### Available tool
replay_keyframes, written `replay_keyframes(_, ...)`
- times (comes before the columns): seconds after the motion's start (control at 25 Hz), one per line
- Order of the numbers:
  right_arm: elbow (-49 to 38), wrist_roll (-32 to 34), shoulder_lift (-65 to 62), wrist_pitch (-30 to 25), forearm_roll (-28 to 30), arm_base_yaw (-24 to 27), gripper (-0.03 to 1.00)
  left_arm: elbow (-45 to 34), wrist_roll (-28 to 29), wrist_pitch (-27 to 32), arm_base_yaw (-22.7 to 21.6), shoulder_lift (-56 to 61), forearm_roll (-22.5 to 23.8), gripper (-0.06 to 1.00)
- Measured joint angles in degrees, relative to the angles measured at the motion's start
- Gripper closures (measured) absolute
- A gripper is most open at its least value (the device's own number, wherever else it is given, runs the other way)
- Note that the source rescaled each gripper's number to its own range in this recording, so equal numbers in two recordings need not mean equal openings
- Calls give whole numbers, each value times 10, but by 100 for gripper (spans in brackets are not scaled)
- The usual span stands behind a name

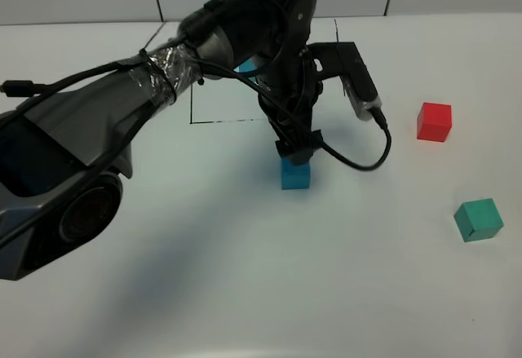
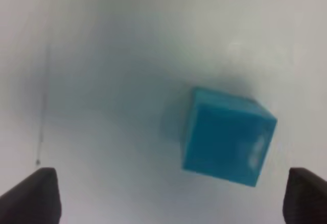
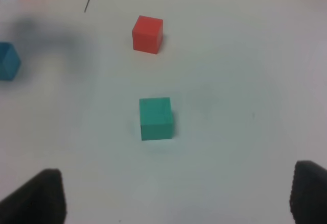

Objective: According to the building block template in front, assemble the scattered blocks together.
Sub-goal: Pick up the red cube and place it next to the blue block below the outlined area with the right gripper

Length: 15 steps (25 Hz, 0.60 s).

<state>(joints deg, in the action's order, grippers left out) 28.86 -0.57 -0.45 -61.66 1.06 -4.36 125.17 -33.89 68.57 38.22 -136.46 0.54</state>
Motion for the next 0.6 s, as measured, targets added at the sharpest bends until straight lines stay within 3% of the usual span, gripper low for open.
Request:
replay_keyframes(0.28, 0, 0, 0, 0, -1, 0, 20, 0, 146, 0, -71, 44, 18, -2)
replay_keyframes(0.6, 0, 0, 0, 0, -1, 0, 20, -62, 193, 0, -155, 106, 20, 9)
